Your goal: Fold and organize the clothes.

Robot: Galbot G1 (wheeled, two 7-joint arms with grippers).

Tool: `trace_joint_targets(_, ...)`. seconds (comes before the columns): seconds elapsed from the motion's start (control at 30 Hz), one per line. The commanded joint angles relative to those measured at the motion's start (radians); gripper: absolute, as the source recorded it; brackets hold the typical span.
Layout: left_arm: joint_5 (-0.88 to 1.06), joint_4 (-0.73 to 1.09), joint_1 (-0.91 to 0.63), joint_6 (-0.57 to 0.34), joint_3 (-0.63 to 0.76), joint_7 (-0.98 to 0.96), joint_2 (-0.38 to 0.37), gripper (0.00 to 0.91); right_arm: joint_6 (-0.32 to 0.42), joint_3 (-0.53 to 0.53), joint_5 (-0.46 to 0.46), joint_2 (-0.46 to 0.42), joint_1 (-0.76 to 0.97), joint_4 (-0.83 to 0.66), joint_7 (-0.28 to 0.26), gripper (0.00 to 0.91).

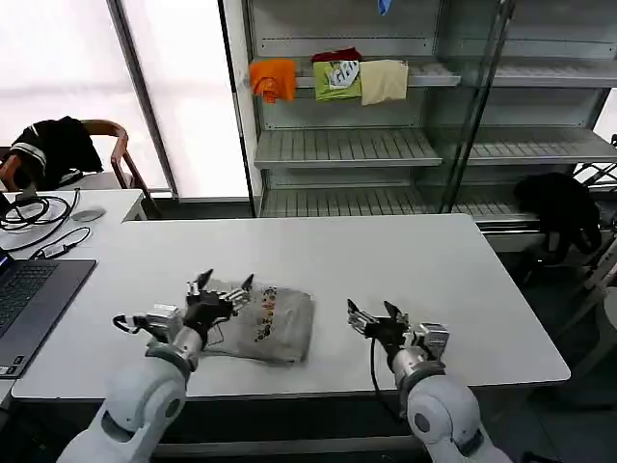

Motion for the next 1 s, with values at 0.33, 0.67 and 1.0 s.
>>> trace_joint_targets(0.33,0.038,0.004,0.055,0.016,-0.155,-0.04,0.038,0.907,0.001,-0.247,0.202,0.179,0.2,-0.215,0.152,0.907)
trace_joint_targets(0.67,0.034,0.015,0.049,0.016,-0.149,-0.04,0.041,0.907,0.001,-0.254,0.175,0.198,0.179,-0.256,0.171,0.907)
trace_joint_targets(1.0,0.027,0.021,0.058,0.016,-0.146,-0.039,0.036,0.907,0.003,-0.244,0.11,0.201,0.179,-0.274,0.172,0.0)
